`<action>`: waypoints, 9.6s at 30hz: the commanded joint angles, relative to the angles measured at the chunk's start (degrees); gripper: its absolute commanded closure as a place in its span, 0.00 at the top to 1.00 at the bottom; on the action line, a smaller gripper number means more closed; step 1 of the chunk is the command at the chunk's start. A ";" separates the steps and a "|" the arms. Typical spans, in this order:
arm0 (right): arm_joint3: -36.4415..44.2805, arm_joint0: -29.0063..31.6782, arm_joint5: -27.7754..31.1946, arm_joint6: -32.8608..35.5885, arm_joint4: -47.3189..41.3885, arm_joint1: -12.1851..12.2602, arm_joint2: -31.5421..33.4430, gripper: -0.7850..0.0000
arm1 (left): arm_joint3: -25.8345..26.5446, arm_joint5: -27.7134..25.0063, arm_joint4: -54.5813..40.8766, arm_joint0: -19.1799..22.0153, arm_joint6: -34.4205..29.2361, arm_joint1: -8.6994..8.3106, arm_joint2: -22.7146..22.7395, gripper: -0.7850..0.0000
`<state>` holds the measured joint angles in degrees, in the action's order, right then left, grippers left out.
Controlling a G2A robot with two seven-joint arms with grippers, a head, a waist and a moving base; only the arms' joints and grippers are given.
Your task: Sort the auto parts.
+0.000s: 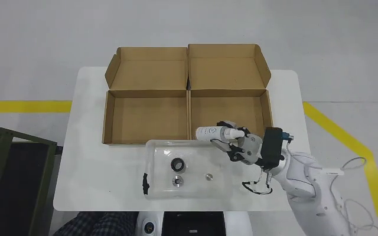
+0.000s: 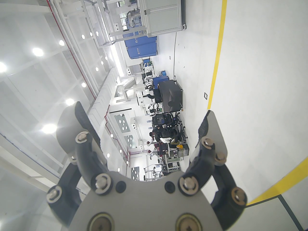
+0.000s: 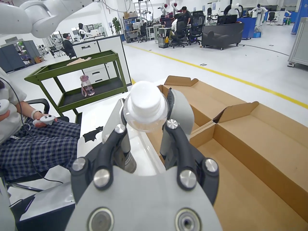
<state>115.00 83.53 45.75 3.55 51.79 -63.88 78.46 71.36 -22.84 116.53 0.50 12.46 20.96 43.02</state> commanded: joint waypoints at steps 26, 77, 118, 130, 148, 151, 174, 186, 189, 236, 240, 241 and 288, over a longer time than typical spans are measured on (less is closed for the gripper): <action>-6.37 -6.49 -11.89 1.91 7.64 -0.65 -3.56 0.00 | 0.00 0.00 0.00 0.00 0.00 0.00 0.00 1.00; -34.71 -32.79 -23.69 15.13 15.25 -6.40 -22.16 1.00 | 0.00 0.00 0.00 0.00 0.00 0.00 0.00 1.00; 9.14 5.35 -1.27 20.28 33.63 0.99 -7.50 1.00 | 0.00 0.00 0.00 0.00 0.00 0.00 0.00 1.00; 8.54 6.55 1.81 21.64 38.08 1.87 -7.91 1.00 | 0.00 0.00 0.00 0.00 0.00 0.00 0.00 1.00; 6.19 4.30 2.82 25.19 40.64 2.36 -10.66 0.78 | 0.00 0.00 0.00 0.00 0.00 0.00 0.00 1.00; 6.31 4.25 3.17 25.83 41.15 2.47 -11.01 0.67 | 0.00 0.00 0.00 0.00 0.00 0.00 0.00 1.00; 6.69 2.55 4.12 32.25 44.73 2.77 -15.83 0.49 | 0.00 0.00 0.00 0.00 0.00 0.00 0.00 1.00; 4.96 0.45 4.12 34.57 44.19 2.50 -18.93 0.10 | 0.00 0.00 0.00 0.00 0.00 0.00 0.00 1.00; 4.89 0.24 4.31 34.71 44.02 2.50 -19.44 0.00 | 0.00 0.00 0.00 0.00 0.00 0.00 0.00 1.00; -5.37 -5.25 3.96 12.69 18.07 3.65 -10.57 0.00 | 0.00 0.00 0.00 0.00 0.00 0.00 0.00 1.00; -7.31 -6.19 2.79 13.07 20.32 3.45 -12.54 0.00 | 0.00 0.00 0.00 0.00 0.00 0.00 0.00 1.00; -7.76 -6.43 2.39 13.12 21.11 3.36 -13.23 0.00 | 0.00 0.00 0.00 0.00 0.00 0.00 0.00 1.00; -24.57 -27.63 -4.82 13.38 5.48 0.62 -18.62 0.00 | 0.00 0.00 0.00 0.00 0.00 0.00 0.00 1.00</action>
<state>91.08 56.19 41.12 16.97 57.00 -63.19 60.09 71.36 -22.84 116.53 0.50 12.46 20.96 43.02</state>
